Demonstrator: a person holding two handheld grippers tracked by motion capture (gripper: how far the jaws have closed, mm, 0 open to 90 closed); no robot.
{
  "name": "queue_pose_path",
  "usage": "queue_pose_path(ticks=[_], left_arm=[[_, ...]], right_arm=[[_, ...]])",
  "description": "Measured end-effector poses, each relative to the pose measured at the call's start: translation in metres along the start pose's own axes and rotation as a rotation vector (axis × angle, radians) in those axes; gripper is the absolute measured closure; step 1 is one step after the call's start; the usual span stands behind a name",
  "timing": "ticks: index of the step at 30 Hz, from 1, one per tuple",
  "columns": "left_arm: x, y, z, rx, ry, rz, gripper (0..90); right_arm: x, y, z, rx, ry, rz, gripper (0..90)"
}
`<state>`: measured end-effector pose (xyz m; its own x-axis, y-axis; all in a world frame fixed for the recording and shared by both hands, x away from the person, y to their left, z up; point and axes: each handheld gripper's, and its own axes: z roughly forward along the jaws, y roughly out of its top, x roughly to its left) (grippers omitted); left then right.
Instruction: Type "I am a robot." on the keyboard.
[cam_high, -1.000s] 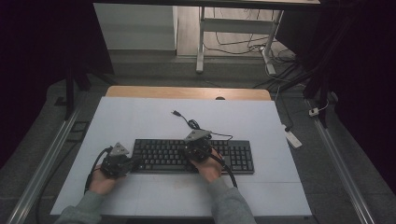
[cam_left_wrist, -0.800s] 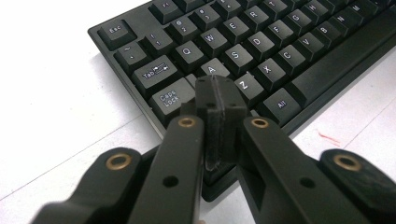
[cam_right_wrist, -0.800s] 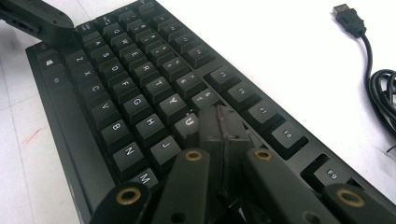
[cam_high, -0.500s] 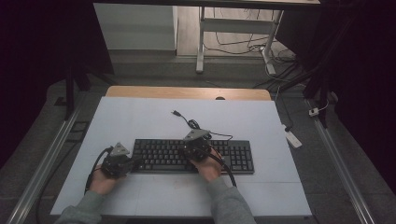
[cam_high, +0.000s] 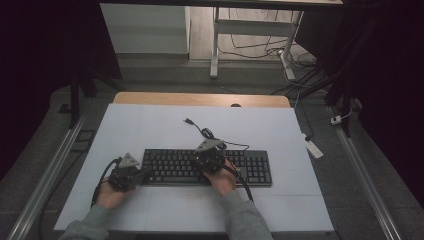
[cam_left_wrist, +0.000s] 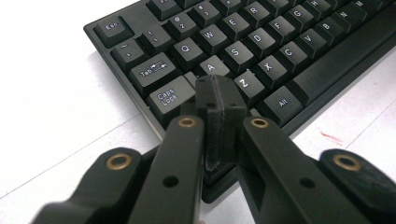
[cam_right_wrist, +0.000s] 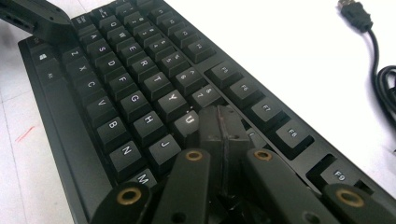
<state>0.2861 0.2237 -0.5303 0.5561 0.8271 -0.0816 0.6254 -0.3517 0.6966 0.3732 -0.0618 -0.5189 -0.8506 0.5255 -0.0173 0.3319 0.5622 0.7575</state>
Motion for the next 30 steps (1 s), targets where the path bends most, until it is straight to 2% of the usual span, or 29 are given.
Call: queue_pose_path(ticks=[3,8,10,12,13,14,15,20,25,30], left_arm=[[0.000,0.001,-0.003,-0.021,-0.003,-0.002,89.1],[0.000,0.002,-0.008,-0.057,0.000,-0.012,88.1],[-0.001,0.002,-0.010,-0.073,-0.003,-0.014,84.1],[-0.001,0.002,-0.012,-0.087,0.000,-0.017,77.5],[-0.001,0.002,-0.013,-0.094,-0.002,-0.019,70.5],[-0.001,0.003,-0.014,-0.099,-0.006,-0.021,67.3],[-0.001,0.003,-0.014,-0.105,-0.007,-0.024,67.3],[-0.001,0.003,-0.016,-0.119,0.002,-0.037,51.3],[-0.001,0.005,-0.019,-0.121,-0.002,-0.053,39.3],[-0.003,0.008,-0.022,-0.124,-0.020,-0.046,31.7]], right_arm=[[-0.001,0.001,-0.005,-0.029,0.008,0.009,89.7],[-0.002,0.000,-0.011,-0.041,0.018,0.007,89.6],[-0.003,-0.001,-0.014,-0.047,0.028,0.012,87.0],[-0.003,-0.001,-0.018,-0.055,0.031,0.012,79.8],[-0.004,-0.002,-0.023,-0.066,0.028,0.014,76.8],[-0.004,-0.003,-0.026,-0.067,0.026,0.015,74.9],[-0.004,-0.003,-0.026,-0.067,0.026,0.015,74.9],[-0.009,-0.010,-0.040,-0.063,0.018,0.028,64.6],[-0.012,-0.020,-0.055,-0.074,0.014,0.035,60.4],[-0.014,-0.032,-0.073,-0.081,-0.001,0.035,58.6]])
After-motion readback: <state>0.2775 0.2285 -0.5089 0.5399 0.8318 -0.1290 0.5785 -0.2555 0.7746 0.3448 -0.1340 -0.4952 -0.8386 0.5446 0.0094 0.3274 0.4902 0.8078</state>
